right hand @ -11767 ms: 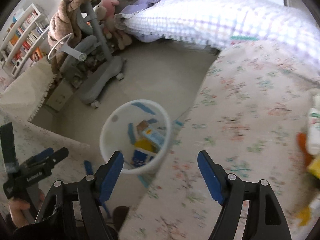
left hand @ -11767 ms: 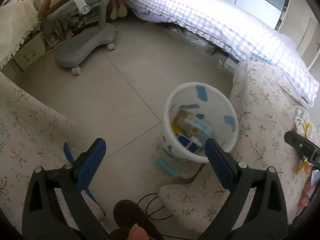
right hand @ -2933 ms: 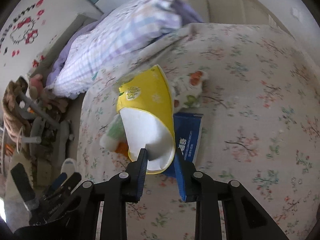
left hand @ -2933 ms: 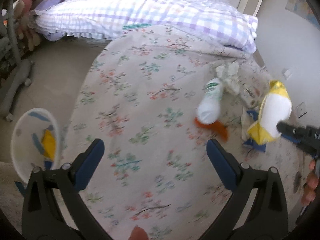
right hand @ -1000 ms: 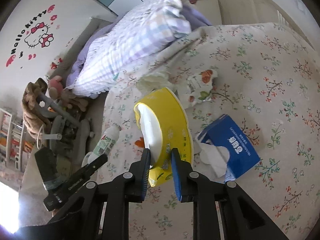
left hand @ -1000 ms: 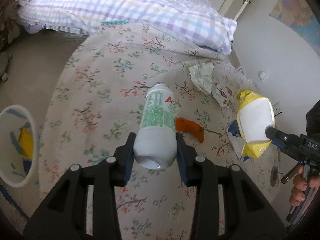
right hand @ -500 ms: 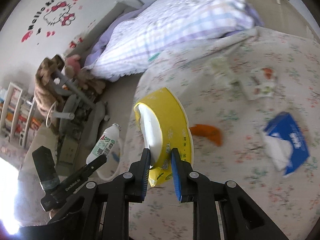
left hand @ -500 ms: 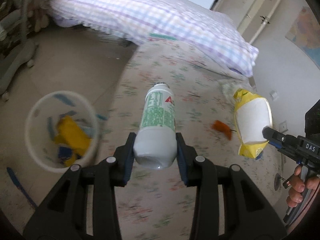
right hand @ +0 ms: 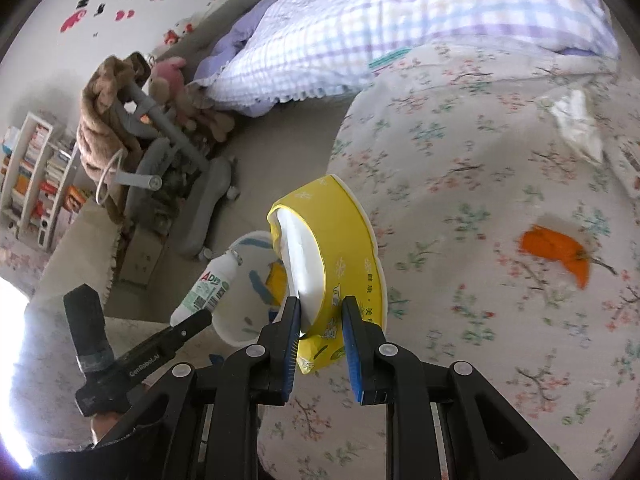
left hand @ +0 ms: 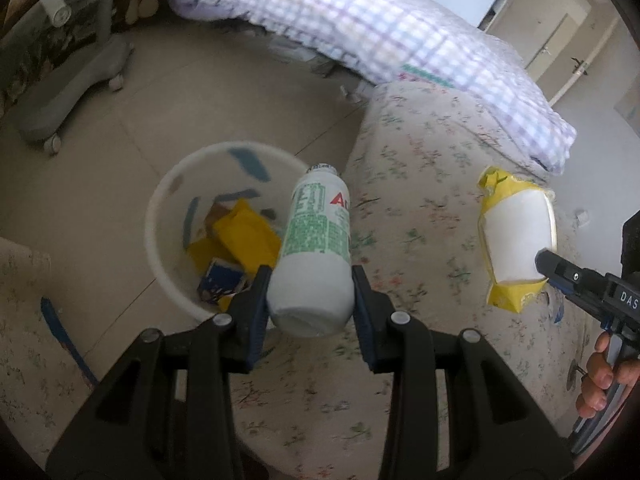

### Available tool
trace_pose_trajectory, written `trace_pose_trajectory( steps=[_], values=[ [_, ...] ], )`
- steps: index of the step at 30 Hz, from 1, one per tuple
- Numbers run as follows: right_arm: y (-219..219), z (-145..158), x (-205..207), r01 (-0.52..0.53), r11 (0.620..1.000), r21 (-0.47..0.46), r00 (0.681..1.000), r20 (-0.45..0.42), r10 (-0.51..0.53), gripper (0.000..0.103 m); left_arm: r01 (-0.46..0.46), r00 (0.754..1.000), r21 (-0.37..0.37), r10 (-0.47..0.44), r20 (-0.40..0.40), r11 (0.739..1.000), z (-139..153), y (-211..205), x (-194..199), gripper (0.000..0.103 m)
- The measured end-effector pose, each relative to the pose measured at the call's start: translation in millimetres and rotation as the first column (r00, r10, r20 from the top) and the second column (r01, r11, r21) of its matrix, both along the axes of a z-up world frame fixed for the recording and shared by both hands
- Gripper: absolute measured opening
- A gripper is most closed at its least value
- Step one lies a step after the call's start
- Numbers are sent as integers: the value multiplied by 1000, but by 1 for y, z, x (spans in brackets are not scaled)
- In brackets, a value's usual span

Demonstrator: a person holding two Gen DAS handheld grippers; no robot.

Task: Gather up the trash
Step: 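Carry the bottle over the wastebasket and release it with the left tool while the right tool carries the cup, then release the yellow-rimmed cup into the wastebasket with the right tool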

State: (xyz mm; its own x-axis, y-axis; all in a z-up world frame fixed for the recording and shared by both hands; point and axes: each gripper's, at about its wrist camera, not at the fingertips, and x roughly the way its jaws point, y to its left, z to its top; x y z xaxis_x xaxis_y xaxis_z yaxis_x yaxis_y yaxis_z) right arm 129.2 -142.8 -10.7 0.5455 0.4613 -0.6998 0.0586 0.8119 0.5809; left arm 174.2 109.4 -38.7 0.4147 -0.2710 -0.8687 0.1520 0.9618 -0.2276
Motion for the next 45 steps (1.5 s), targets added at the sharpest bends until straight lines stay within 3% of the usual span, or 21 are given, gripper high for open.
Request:
trace_pose_trajectory(
  steps=[10,17,19,21,23,30,36,39,40,41,42,45],
  values=[
    [56,-18,29,-97,995,-6,995,-17,97,22,-77,996,28,78,-33,997,-20,32,16,40],
    [72,-29,45,-115,993,-11,993,-30,115,22,-83,995,31,85,-49,996,-38,38,24,41],
    [73,-32,47,-117,993,-8,993,-35,117,22,-84,994,53,87,-64,995,-39,37,26,51],
    [72,-33,48,-117,993,-4,992,-38,117,22,-107,992,94,112,-50,990,-37,40,25,78],
    [72,-33,49,-119,993,-6,992,-36,118,22,-139,989,125,144,-31,982,-31,45,22,84],
    [83,-38,54,-140,990,20,990,-32,140,22,-226,973,195,231,-5,954,-19,75,13,89],
    [94,-41,59,-157,987,33,987,-9,158,23,-273,961,194,276,14,942,-12,98,3,90],
    [99,-37,58,-173,983,57,985,32,172,28,-285,957,195,290,5,938,-13,103,1,90],
    [101,-35,58,-175,983,55,984,37,173,37,-286,957,193,291,0,939,-14,103,1,90],
    [102,-32,56,-174,984,50,984,43,172,56,-286,956,191,292,-5,939,-14,103,0,90],
    [101,-29,52,-169,985,42,984,59,166,63,-285,956,191,292,-9,939,-13,102,-2,90],
    [101,-19,44,-171,985,-2,983,74,171,66,-274,960,183,280,-5,944,-9,98,-7,90]
  ],
)
